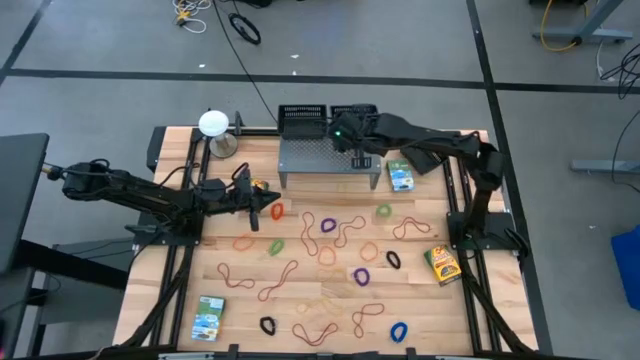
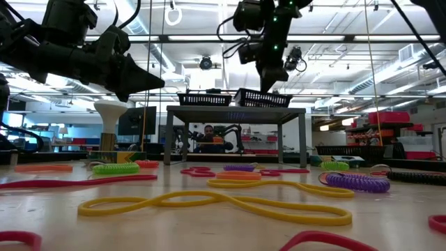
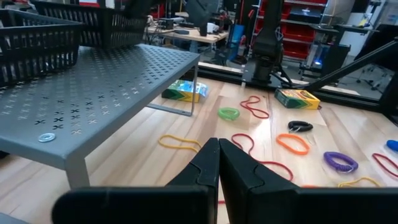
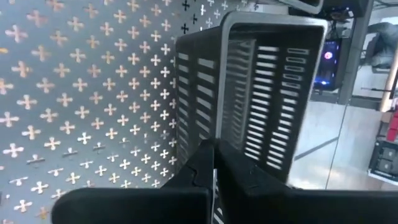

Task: Pick & Place Office Desk Supplies
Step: Put the black basket on the shelf

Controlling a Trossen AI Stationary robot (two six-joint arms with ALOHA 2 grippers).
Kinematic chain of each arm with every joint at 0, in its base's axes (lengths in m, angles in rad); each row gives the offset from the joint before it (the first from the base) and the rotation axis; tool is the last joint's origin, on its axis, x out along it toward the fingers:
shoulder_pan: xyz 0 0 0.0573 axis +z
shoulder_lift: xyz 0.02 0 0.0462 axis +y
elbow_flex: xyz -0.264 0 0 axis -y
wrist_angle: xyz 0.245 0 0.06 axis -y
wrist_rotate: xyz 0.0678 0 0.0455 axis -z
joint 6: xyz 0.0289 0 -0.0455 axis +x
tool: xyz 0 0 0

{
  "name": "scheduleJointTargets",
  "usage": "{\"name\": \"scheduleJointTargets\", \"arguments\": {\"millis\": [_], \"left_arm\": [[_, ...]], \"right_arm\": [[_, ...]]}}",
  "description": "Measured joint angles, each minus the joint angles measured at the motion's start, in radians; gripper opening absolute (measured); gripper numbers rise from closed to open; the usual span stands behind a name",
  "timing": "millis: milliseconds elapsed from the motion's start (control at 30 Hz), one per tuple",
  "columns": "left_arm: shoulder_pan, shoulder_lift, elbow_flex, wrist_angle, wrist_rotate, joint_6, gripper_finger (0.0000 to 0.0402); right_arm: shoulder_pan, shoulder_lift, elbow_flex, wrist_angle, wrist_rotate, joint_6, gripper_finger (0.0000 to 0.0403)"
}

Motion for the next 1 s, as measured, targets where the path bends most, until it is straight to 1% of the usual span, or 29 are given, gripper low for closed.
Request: {"name": "scheduleJointTargets", "arguments": {"millis": [267, 500, 633, 700, 833, 933, 1000], "left_arm": [[0.0, 0.0, 0.0, 0.0, 0.0, -0.007, 0.0011], [0.0, 0.0, 0.0, -0.001, 0.003, -0.01, 0.0011], [0.0, 0.0, 0.0, -0.001, 0.003, -0.013, 0.0011], [0.0, 0.0, 0.0, -0.001, 0.003, -0.02, 0.0011], [0.0, 0.0, 0.0, -0.001, 0.003, -0.035, 0.0011], [0.0, 0.0, 0.0, -0.002, 0.003, -0.036, 0.0011], [0.0, 0.0, 0.0, -0.002, 0.004, -0.036, 0.0011]], "right_arm": [[-0.004, 0.008, 0.0, 0.018, 0.024, 0.07, 0.0009], [-0.003, 0.008, 0.0, 0.05, -0.007, 0.085, 0.0047], [0.004, 0.008, 0.0, 0.05, -0.007, 0.086, 0.0062], [0.013, 0.008, 0.0, 0.054, 0.002, 0.086, 0.0071], [0.03, -0.008, 0.002, 0.063, 0.056, 0.088, 0.0094], [0.029, -0.023, 0.006, 0.064, 0.054, 0.111, 0.0107], [0.019, -0.027, 0.006, 0.055, 0.027, 0.135, 0.0112]]}}
